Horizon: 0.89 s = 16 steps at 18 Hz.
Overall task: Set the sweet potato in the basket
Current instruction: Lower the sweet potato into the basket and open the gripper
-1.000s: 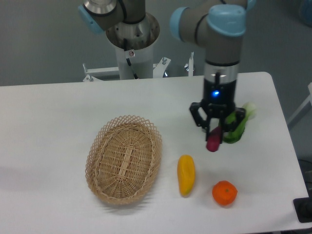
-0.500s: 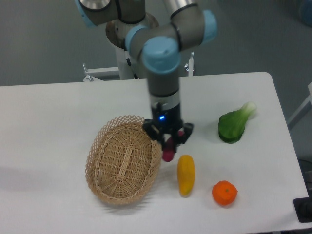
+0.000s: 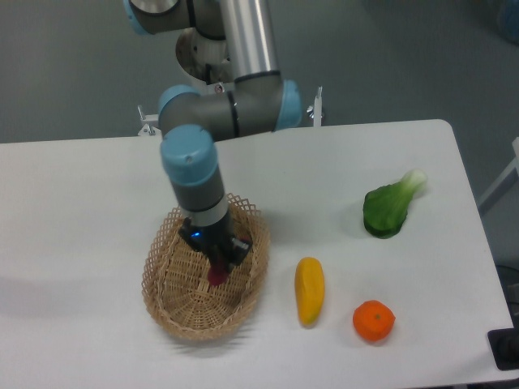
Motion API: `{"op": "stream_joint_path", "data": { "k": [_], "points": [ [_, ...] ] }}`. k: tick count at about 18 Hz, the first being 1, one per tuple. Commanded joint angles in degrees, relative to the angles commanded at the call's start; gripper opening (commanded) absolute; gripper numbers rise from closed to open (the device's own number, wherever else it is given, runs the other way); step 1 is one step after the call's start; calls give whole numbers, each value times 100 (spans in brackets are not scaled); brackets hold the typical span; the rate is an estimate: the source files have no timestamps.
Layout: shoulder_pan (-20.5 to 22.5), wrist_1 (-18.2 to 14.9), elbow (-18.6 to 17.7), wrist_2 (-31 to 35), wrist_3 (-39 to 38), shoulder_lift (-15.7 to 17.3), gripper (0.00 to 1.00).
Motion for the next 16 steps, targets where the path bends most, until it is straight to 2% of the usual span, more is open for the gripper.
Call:
{"op": "stream_joint_path", "data": {
  "k": [5,7,8,10,11,16],
  "points": [
    [-123,0,-80,9,0,0,36],
    [-150,0,-80,9,0,-9,52],
    [-150,0,-80,17,0,0,64],
    [-159,9,-62,271,0,18,95],
    [-159,17,-54,464,0,26,100],
    [-159,114,104,615,-17,70,100]
  ]
}}
